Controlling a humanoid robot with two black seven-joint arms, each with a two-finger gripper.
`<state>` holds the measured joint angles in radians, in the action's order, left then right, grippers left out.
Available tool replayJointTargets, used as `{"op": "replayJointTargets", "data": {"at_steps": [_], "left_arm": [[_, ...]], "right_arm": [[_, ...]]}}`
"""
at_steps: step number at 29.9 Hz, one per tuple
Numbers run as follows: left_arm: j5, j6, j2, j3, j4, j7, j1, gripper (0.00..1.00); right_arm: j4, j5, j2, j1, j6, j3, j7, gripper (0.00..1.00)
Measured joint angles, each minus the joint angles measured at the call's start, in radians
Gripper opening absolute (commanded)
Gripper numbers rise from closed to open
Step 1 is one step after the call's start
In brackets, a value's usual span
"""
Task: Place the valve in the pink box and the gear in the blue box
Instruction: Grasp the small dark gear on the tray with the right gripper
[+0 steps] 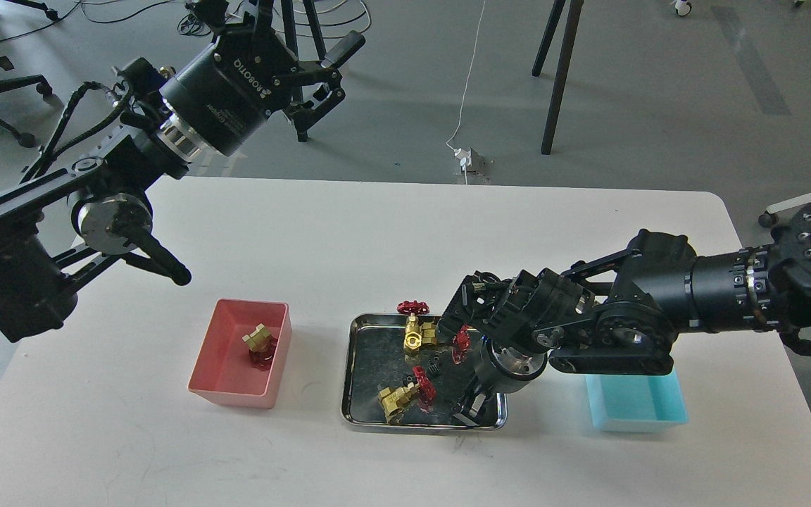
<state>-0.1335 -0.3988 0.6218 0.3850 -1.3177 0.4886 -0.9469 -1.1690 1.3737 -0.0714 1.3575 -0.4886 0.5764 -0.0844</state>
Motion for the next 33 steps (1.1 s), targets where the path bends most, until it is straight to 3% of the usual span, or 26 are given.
{"op": "replayJointTargets", "data": {"at_steps": [27,33], "left_arm": [[-0.002,0.000,-0.031,-0.001,0.003,0.000,0.023,0.93],[-0.002,0.000,-0.034,-0.001,0.003,0.000,0.025,0.94]], "right_arm": [[0.066,0.001,0.030,-0.039,0.000,0.000,0.003,0.37],[0.066,0.001,0.030,-0.039,0.000,0.000,0.002,0.21]]}}
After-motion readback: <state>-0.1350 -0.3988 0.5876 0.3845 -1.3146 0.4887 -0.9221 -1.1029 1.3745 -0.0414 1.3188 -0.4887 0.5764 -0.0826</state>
